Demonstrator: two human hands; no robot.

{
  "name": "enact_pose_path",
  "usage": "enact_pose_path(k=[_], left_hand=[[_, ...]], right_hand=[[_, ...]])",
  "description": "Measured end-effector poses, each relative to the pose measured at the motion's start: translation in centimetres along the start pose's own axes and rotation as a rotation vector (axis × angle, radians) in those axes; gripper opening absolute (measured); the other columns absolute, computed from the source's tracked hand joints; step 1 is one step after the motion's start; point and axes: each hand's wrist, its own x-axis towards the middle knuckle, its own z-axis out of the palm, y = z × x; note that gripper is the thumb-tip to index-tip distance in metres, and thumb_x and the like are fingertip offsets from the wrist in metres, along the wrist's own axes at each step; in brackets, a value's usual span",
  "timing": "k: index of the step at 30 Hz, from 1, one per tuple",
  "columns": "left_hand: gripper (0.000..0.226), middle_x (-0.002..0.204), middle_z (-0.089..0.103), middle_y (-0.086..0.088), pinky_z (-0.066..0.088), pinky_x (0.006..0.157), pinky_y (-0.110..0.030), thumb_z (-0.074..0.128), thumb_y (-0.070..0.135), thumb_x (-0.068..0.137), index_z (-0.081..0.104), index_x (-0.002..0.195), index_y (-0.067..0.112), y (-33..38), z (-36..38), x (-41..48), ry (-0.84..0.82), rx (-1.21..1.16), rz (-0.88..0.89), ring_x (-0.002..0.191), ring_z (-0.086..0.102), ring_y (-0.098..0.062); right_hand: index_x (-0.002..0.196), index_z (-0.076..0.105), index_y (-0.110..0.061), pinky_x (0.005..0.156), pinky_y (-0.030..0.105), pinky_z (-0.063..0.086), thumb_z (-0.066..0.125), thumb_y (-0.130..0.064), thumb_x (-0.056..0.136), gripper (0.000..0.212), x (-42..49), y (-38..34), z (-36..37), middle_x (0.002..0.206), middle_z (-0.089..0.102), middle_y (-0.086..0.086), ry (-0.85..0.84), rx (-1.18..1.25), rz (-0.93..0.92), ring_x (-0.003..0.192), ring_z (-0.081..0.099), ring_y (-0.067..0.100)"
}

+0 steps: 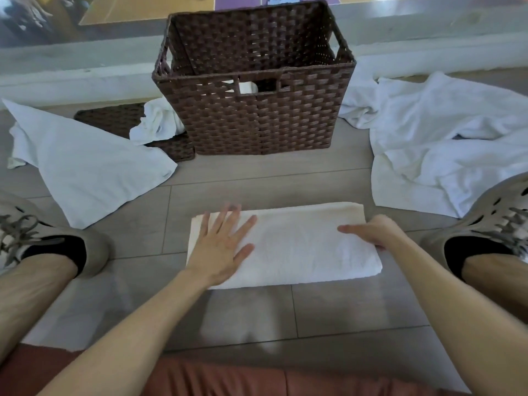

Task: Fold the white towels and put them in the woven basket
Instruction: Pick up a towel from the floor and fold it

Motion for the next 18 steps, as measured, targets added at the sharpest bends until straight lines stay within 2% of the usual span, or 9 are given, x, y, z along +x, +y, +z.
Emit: enact_pose_path(k=[2,4,6,9,11,13,14,16,18], left_hand=[[0.067,0.181,-0.014,0.001,-0.001,0.13,-0.066,0.006,0.071,0.108,-0.008,0.169,0.047,0.7,2.2,-0.4,-0.085,-0.003,-0.083,0.165,-0.021,-0.025],[0.067,0.18,-0.014,0.0,-0.003,0.129,-0.067,0.004,0.071,0.108,-0.008,0.169,0.047,0.5,3.5,-0.4,-0.067,0.032,-0.133,0.165,-0.02,-0.025],[0.066,0.181,-0.01,-0.001,-0.005,0.129,-0.066,0.003,0.069,0.108,-0.006,0.17,0.046,0.3,3.6,0.1,-0.072,0.016,-0.192,0.166,-0.018,-0.026],[0.07,0.181,0.0,-0.01,-0.007,0.13,-0.064,0.007,0.062,0.108,0.005,0.172,0.034,1.2,2.7,1.4,-0.035,-0.037,-0.314,0.166,-0.012,-0.031],[0.07,0.181,0.004,-0.009,-0.004,0.133,-0.059,0.013,0.059,0.11,0.009,0.173,0.029,3.5,1.9,2.8,0.016,-0.064,-0.127,0.167,-0.009,-0.028],[0.065,0.181,-0.001,-0.005,-0.002,0.135,-0.052,0.015,0.057,0.111,0.008,0.173,0.036,6.5,1.8,4.7,0.024,-0.064,0.149,0.167,-0.009,-0.023],[0.063,0.181,-0.002,-0.003,-0.002,0.135,-0.05,0.015,0.056,0.112,0.008,0.172,0.039,7.8,1.8,5.7,0.018,-0.078,0.225,0.167,-0.008,-0.022],[0.063,0.181,0.006,-0.002,0.003,0.135,-0.049,0.015,0.057,0.111,0.01,0.172,0.04,9.6,2.1,7.6,-0.007,-0.124,0.227,0.167,0.002,-0.023],[0.067,0.173,0.032,-0.003,0.018,0.13,-0.047,0.017,0.061,0.108,0.023,0.17,0.035,10.7,2.4,9.3,0.028,-0.145,0.124,0.16,0.027,-0.026]], right_hand=[[0.111,0.066,0.001,0.059,0.035,0.047,0.09,-0.067,0.068,0.084,0.1,0.3,0.3,0.094,0.066,0.01,-0.055,0.04,-0.01,0.08,0.064,0.028],[0.12,0.064,0.004,0.074,0.041,0.057,0.095,-0.06,0.065,0.089,0.5,0.9,0.9,0.109,0.07,0.013,-0.082,0.158,0.01,0.093,0.068,0.032],[0.123,0.063,0.005,0.089,0.047,0.06,0.097,-0.056,0.065,0.091,0.0,0.9,1.1,0.117,0.07,0.015,-0.095,0.195,0.005,0.102,0.07,0.036],[0.117,0.067,0.004,0.087,0.046,0.06,0.093,-0.058,0.07,0.082,-0.7,0.3,0.5,0.111,0.071,0.016,-0.082,0.162,-0.033,0.099,0.071,0.036],[0.11,0.069,0.002,0.086,0.044,0.06,0.093,-0.059,0.068,0.078,-0.8,0.1,0.0,0.106,0.073,0.015,-0.077,0.16,-0.036,0.095,0.073,0.035],[0.105,0.07,0.0,0.092,0.047,0.062,0.094,-0.06,0.065,0.077,-0.8,0.5,-0.2,0.104,0.075,0.013,-0.091,0.173,-0.017,0.094,0.074,0.034],[0.106,0.07,0.0,0.094,0.048,0.062,0.094,-0.061,0.064,0.077,-0.9,0.8,-0.2,0.104,0.075,0.013,-0.101,0.184,-0.007,0.094,0.074,0.033],[0.109,0.068,0.002,0.09,0.043,0.062,0.093,-0.061,0.068,0.079,-1.4,1.2,-0.2,0.103,0.073,0.013,-0.118,0.16,0.005,0.094,0.073,0.031],[0.108,0.064,-0.001,0.082,0.039,0.058,0.088,-0.065,0.074,0.077,-2.3,1.2,-0.5,0.092,0.069,0.009,-0.118,0.046,0.015,0.087,0.07,0.027]])
